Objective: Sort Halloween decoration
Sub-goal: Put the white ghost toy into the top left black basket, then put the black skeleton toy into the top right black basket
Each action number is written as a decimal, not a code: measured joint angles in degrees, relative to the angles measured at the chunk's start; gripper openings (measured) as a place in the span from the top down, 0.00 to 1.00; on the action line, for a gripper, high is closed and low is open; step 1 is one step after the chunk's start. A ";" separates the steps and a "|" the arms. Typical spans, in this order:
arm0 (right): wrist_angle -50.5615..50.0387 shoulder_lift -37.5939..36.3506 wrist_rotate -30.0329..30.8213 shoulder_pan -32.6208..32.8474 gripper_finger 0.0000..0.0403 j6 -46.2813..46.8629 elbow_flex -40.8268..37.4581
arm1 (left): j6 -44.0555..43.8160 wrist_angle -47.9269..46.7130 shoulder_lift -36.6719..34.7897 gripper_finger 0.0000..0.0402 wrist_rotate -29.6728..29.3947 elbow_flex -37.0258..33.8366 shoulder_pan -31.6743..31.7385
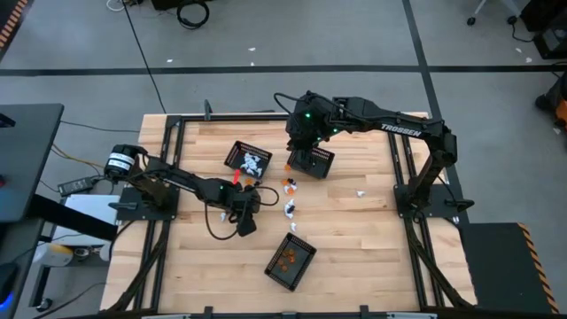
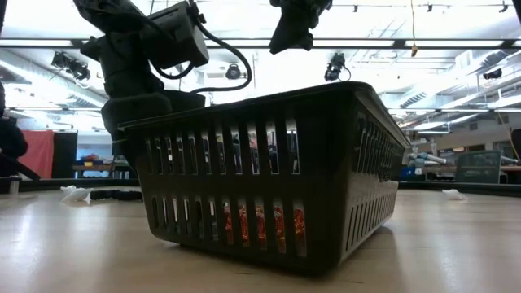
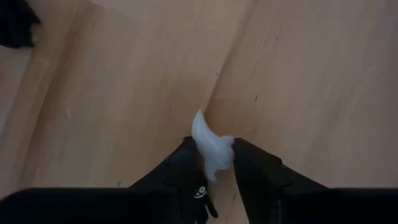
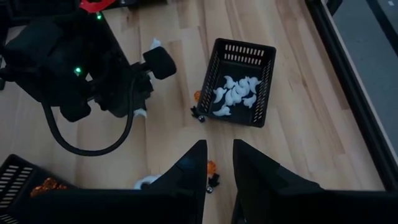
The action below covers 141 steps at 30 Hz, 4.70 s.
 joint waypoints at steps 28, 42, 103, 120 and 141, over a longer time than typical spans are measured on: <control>0.15 0.00 0.00 -0.04 0.79 -0.04 0.02 | -2.10 2.16 -2.51 0.84 0.53 -0.35 6.02; -0.28 -0.02 0.04 -0.21 0.79 -0.56 0.04 | -0.55 3.47 -9.52 0.84 0.10 -0.22 11.24; 0.17 -0.04 0.07 -2.93 0.79 0.69 0.04 | 4.69 -10.25 -7.86 0.57 2.30 8.04 30.27; 1.34 -0.04 0.04 -2.84 0.79 -0.23 0.04 | 5.82 -20.16 -17.52 0.57 -4.06 7.81 8.59; 1.10 -0.07 -0.55 -2.43 0.79 -0.50 0.04 | 1.32 -5.88 -4.37 0.57 -3.70 0.97 -2.14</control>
